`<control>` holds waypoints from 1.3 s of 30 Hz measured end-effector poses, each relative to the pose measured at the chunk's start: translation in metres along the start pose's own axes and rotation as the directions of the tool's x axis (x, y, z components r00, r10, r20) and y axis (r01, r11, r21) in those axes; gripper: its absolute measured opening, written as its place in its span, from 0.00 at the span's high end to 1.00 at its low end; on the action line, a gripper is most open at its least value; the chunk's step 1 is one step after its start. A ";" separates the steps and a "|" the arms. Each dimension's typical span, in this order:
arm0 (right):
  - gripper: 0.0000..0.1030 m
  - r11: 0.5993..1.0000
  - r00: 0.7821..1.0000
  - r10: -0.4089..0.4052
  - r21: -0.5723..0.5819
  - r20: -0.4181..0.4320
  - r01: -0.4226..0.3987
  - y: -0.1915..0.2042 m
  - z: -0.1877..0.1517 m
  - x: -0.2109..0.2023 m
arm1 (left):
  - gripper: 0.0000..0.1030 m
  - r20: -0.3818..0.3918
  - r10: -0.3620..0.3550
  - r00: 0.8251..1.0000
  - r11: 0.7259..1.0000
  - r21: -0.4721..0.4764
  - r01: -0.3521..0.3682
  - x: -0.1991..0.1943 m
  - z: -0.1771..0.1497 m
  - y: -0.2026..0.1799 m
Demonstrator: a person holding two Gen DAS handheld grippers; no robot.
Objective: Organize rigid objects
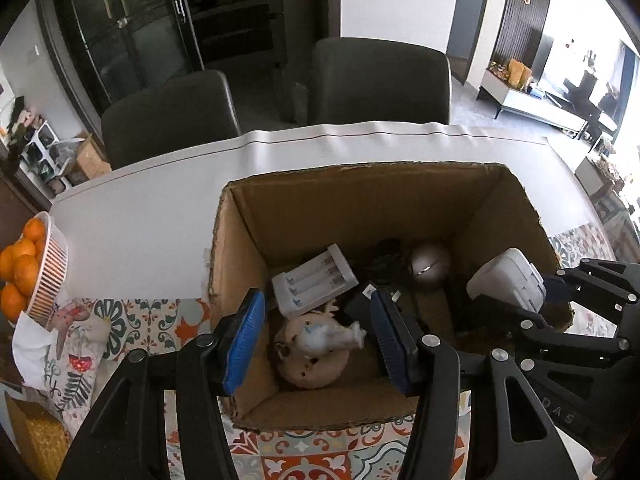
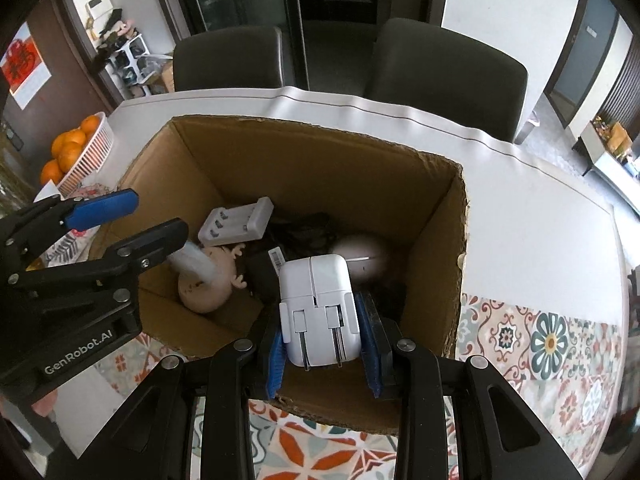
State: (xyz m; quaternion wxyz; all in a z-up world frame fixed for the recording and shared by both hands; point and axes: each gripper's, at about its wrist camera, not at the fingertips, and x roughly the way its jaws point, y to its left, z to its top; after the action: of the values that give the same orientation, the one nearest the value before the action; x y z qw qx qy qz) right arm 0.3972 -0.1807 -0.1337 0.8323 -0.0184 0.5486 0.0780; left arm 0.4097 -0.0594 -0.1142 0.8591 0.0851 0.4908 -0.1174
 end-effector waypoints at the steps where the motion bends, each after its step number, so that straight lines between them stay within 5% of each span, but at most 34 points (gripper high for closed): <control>1: 0.69 1.000 1.000 -0.002 0.000 0.001 0.002 0.001 0.000 0.000 | 0.42 -0.002 0.011 1.000 1.000 -0.003 -0.011 0.000 -0.001 0.002; 10: 0.68 1.000 1.000 -0.005 -0.005 0.012 0.005 0.008 0.003 0.000 | 0.26 0.036 0.140 0.990 0.990 -0.012 -0.139 -0.021 -0.012 0.018; 14: 0.54 1.000 0.999 -0.026 0.013 0.046 0.025 0.011 0.002 -0.013 | 0.25 0.039 0.129 0.991 0.991 -0.049 -0.127 -0.032 -0.015 0.026; 23: 0.41 0.992 0.986 -0.091 0.094 0.140 0.078 0.005 -0.024 -0.069 | 0.07 0.131 0.101 0.986 0.993 -0.077 -0.091 -0.081 -0.035 0.019; 34: 0.25 0.968 0.923 -0.235 0.160 0.304 0.194 0.005 -0.084 -0.158 | 0.00 0.249 0.090 0.964 0.995 -0.074 -0.073 -0.148 -0.074 -0.011; 39: 0.24 0.963 0.908 -0.244 0.197 0.341 0.185 0.002 -0.112 -0.187 | 0.00 0.302 0.118 0.946 0.992 -0.080 -0.098 -0.179 -0.092 -0.023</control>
State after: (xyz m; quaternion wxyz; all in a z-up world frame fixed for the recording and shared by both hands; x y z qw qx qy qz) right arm 0.2227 -0.2118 -0.0072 0.9212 0.0027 0.3850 -0.0564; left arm 0.2397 -0.0363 -0.0066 0.9322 0.0652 0.3497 -0.0662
